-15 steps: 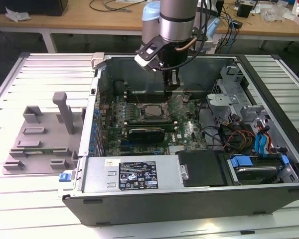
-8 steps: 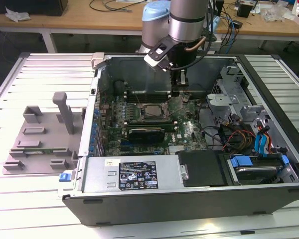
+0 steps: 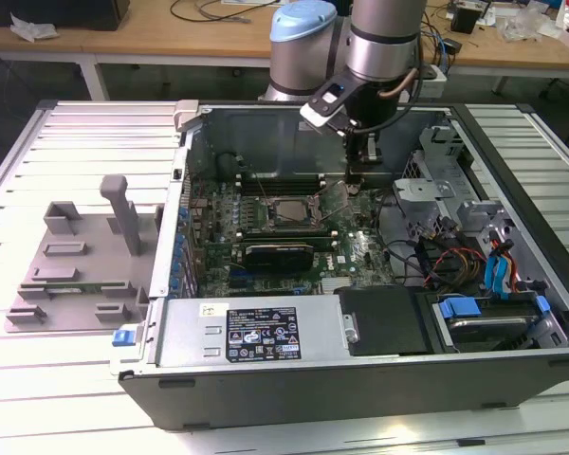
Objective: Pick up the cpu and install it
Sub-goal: 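Close the cpu cover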
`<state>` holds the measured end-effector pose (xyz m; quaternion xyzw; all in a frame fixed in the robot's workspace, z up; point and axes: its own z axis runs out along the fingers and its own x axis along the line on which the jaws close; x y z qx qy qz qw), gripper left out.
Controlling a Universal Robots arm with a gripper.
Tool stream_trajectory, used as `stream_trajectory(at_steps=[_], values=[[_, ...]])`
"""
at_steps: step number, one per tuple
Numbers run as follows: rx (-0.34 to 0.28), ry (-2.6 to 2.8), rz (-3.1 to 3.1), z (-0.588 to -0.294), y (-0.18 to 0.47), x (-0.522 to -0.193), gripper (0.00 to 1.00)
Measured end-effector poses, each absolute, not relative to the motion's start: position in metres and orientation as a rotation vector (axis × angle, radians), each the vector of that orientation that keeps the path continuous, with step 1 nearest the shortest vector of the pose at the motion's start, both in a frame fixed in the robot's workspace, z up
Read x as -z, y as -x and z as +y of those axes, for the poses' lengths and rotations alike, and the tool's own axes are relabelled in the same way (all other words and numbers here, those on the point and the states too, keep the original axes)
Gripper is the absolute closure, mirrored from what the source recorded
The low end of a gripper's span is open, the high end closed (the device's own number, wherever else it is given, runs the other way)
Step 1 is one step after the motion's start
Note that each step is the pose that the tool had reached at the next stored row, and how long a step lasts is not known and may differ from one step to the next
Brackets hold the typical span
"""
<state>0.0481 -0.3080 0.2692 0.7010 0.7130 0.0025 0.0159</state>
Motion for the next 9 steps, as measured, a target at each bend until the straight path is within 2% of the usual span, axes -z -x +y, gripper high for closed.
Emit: stream_trajectory(at_steps=[9], values=[[0.013,-2.189,2.227,-0.308,-0.065,-0.259,0.89]])
